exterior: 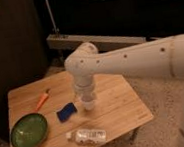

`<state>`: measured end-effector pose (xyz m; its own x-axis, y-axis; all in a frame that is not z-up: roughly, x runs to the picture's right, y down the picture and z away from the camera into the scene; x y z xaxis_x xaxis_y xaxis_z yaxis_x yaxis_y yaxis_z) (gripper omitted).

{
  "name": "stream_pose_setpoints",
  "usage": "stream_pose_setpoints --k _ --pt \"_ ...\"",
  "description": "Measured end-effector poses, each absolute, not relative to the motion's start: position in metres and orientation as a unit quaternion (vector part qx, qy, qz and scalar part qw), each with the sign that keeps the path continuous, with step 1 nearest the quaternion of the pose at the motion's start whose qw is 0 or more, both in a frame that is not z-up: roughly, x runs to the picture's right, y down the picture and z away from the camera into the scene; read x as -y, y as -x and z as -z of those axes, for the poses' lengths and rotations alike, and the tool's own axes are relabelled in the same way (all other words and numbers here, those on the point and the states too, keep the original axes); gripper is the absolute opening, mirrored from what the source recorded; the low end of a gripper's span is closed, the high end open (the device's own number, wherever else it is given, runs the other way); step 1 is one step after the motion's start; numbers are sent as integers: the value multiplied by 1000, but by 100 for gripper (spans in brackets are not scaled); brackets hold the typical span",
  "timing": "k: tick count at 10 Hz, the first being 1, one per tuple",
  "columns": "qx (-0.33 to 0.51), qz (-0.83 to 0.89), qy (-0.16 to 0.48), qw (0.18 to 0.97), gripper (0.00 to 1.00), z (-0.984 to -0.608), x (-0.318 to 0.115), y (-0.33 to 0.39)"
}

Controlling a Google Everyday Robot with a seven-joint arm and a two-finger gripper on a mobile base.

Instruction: Pick up the ceramic cup

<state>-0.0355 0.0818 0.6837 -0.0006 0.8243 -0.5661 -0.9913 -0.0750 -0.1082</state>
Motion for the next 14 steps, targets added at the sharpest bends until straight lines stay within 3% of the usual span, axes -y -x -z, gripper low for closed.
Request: stream_pose_setpoints --k 2,5,9,14 --pt "-125 -717 263 634 65 -679 -73 -8" --pt "-68 -742 325 583 65 -706 -70 -54" --pt "-36 -728 360 583 65 -742 -79 -33" --pt "-74 -728 337 593 65 -780 -88 -29"
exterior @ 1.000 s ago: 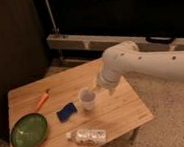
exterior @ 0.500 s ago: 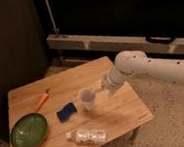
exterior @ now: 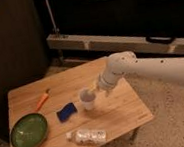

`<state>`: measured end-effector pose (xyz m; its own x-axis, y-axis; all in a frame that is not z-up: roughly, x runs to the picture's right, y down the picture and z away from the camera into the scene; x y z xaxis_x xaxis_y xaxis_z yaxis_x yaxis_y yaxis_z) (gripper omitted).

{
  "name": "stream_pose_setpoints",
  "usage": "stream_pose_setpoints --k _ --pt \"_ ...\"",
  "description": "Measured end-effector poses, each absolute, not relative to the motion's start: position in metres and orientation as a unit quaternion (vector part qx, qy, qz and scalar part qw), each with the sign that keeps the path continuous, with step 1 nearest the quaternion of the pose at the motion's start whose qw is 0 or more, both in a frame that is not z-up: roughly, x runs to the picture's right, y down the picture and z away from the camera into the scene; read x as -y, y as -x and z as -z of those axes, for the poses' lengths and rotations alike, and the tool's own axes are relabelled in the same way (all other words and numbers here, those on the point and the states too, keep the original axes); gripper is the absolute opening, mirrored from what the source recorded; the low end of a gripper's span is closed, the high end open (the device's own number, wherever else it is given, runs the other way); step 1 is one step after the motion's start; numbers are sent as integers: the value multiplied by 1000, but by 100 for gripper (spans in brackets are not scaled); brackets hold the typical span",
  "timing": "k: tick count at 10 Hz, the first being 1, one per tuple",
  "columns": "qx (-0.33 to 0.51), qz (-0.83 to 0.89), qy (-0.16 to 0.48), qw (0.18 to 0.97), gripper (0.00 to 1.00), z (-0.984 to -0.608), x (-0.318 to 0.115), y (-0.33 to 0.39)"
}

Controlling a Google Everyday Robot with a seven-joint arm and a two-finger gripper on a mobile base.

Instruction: Pick up the ceramic cup

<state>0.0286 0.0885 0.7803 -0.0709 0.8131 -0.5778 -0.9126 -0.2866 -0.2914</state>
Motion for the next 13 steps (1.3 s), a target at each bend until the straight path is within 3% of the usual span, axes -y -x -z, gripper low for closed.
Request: stream_pose_setpoints --k 9,10,13 --pt "-81 -709 353 605 65 -820 -106 -7" --pt "-87 -709 355 604 61 -824 -109 -6" --pt "-111 -700 374 598 30 -830 -115 0"
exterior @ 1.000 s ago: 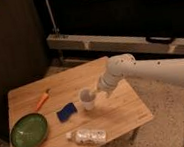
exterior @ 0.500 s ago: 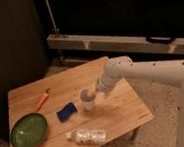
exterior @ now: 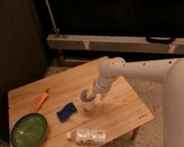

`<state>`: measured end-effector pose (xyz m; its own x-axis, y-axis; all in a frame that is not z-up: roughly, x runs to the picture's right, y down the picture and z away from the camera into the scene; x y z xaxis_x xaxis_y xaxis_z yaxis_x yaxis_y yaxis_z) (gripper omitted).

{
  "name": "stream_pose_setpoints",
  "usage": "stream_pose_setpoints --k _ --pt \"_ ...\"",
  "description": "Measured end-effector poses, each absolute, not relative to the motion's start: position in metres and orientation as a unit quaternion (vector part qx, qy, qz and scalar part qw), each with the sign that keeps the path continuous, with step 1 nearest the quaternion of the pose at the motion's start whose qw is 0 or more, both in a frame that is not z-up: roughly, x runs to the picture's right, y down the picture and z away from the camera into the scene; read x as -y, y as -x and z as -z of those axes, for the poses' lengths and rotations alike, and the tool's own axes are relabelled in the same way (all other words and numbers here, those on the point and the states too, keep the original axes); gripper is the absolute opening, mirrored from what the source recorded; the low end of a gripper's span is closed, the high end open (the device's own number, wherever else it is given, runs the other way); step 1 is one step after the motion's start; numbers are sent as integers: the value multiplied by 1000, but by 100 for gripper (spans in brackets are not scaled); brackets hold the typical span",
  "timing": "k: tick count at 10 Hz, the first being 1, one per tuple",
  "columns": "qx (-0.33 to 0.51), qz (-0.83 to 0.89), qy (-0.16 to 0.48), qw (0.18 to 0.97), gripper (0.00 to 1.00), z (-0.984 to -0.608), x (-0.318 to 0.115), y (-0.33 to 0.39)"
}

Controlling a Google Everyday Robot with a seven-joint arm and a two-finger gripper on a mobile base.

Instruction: Pick up the ceramic cup

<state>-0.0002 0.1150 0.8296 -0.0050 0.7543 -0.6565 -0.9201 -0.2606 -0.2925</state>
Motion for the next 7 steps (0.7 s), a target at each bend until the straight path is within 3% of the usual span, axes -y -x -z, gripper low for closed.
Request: stream_pose_setpoints --k 3,7 --pt "-122 -682 393 604 3 -808 -100 14" --pt "-117 -654 394 635 0 -734 -54 25"
